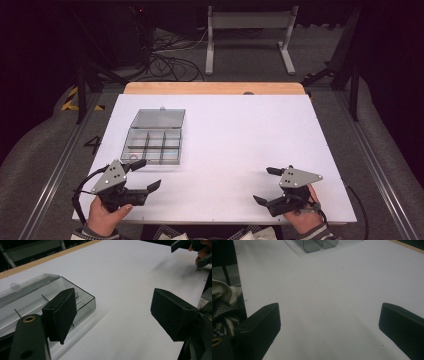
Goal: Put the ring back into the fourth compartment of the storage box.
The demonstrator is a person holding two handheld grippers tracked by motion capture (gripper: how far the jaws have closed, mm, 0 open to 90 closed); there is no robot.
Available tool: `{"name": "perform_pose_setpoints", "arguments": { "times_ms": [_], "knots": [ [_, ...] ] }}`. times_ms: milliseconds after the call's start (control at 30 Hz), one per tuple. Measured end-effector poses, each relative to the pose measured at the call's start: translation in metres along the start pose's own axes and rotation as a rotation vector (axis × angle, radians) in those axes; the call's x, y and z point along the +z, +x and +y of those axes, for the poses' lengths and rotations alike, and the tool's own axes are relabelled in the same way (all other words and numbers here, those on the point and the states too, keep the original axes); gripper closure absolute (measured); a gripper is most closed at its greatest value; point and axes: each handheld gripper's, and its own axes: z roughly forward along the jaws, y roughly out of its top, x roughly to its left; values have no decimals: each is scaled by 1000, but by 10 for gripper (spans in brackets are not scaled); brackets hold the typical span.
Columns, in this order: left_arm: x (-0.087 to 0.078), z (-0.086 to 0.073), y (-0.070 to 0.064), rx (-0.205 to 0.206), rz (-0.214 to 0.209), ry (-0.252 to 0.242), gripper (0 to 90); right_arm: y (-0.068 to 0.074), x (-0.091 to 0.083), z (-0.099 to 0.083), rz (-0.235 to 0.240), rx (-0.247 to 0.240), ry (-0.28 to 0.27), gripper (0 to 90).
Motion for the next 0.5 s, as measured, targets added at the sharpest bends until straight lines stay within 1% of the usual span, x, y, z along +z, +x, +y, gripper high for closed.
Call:
{"name": "perform_pose_setpoints", "arguments": {
  "times_ms": [33,167,300,367,467,500],
  "knots": [
    [1,-1,0,6,0,3,211,0,0,0,0,0,0,43],
    [4,-7,-3,0,-23,7,209,0,0,0,1,1,0,43],
    [6,-10,-6,2,-24,1,208,0,0,0,2,1,0,43],
    [7,-12,-7,1,-23,-10,208,0,0,0,2,1,-1,43],
    [8,-16,-8,-2,-19,-11,201,0,0,0,3,2,0,43],
    [9,-17,-7,2,-19,-12,199,0,1,0,4,2,0,43]
  ]
}}
